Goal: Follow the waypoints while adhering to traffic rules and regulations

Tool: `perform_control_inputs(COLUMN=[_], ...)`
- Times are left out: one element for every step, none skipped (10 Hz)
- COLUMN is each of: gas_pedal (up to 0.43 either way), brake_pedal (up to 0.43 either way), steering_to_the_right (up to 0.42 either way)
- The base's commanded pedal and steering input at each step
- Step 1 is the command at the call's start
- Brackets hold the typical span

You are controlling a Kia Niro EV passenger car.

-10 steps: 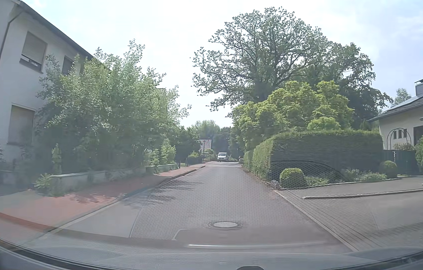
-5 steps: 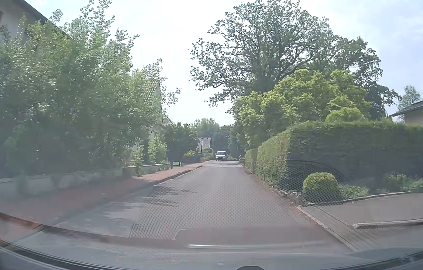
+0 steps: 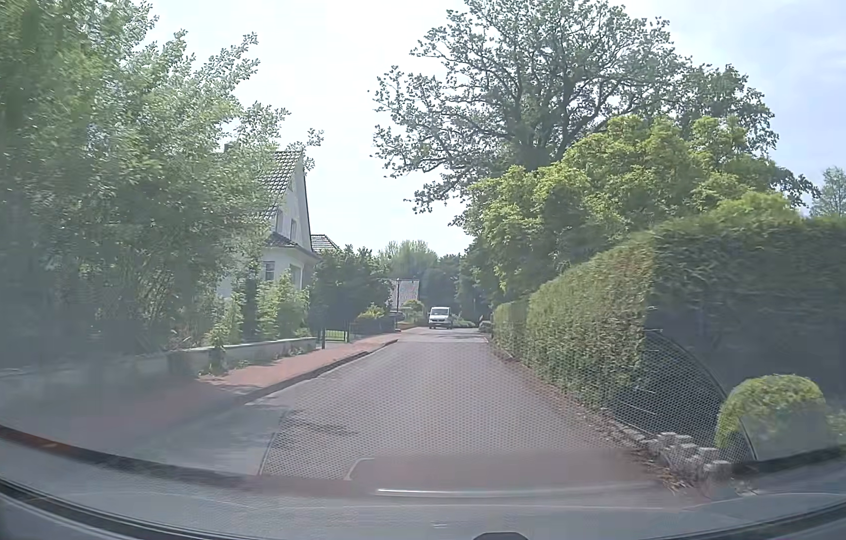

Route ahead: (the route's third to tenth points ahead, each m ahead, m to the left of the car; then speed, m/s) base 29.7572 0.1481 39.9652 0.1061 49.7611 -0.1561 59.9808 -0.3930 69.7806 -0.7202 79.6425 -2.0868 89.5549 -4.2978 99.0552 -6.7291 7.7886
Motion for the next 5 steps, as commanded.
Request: perform_control_inputs(gas_pedal=[0.087, 0.087, 0.079, 0.067, 0.067], brake_pedal=[0.000, 0.000, 0.000, 0.000, 0.000], steering_to_the_right=[0.001, 0.001, 0.001, 0.001, 0.004])
